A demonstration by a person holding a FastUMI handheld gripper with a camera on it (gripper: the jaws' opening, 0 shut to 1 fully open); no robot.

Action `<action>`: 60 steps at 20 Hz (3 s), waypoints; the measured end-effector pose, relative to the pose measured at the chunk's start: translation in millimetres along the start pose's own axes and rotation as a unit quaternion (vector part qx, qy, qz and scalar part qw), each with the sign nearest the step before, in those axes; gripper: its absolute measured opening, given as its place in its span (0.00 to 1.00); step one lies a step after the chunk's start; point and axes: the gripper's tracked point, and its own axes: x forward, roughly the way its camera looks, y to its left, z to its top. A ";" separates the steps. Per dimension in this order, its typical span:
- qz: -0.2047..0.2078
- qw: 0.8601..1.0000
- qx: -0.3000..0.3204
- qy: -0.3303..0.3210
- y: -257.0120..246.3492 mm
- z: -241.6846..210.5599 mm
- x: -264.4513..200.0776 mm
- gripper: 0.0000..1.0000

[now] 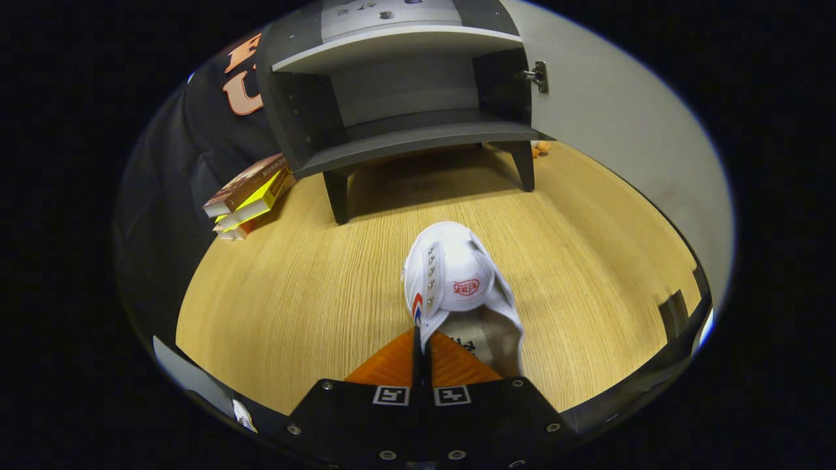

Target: Open the shoe cabinet door, grab the shoes and put them into the shoe cabinet, then close the shoe cabinet door.

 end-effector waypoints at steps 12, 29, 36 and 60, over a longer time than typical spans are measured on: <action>0.014 0.990 -0.028 -0.135 16.3 151.5 -92.1 0.00; 0.024 0.959 -0.067 -0.275 61.0 420.5 -75.9 0.00; 0.022 0.966 -0.083 -0.243 74.2 457.3 -4.4 0.00; 0.017 0.957 -0.068 -0.280 92.2 475.6 0.5 0.81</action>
